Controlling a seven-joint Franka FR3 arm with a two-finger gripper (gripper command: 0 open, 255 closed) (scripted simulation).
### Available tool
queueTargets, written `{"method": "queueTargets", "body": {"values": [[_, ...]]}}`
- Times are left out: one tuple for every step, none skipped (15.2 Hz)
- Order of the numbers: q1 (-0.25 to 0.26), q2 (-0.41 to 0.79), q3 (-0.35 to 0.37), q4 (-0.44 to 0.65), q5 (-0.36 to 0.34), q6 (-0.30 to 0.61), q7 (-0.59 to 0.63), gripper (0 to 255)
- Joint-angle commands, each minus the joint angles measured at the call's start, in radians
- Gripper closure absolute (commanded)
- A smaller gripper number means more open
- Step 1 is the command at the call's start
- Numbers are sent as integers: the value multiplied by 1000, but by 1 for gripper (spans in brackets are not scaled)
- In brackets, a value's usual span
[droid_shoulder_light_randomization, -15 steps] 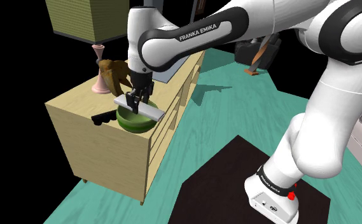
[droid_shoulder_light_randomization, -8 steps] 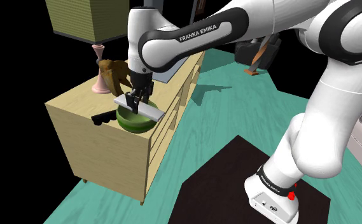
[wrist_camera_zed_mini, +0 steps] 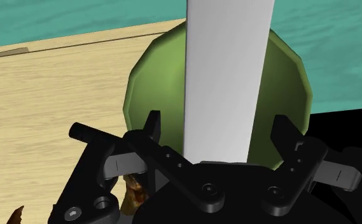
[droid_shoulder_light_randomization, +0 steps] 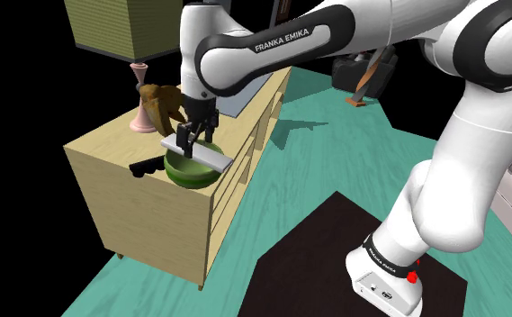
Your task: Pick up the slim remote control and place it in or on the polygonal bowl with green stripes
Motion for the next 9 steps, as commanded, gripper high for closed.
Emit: {"method": "queueTargets", "body": {"values": [[-2,-21,0,35,5,-57,-5,0],[-2,-28,0,53,7,-81,-6,0],[-2,-28,0,53,7,-81,-6,0],[-2,-29,0,53,7,-81,-6,0],[-2,-28,0,53,7,-81,-6,0],[-2,-28,0,53,7,-81,-6,0],[-2,-28,0,53,7,-81,-6,0],[-2,-28,0,53,7,-81,-6,0],[-2,-28,0,53,7,-81,-6,0]]}}
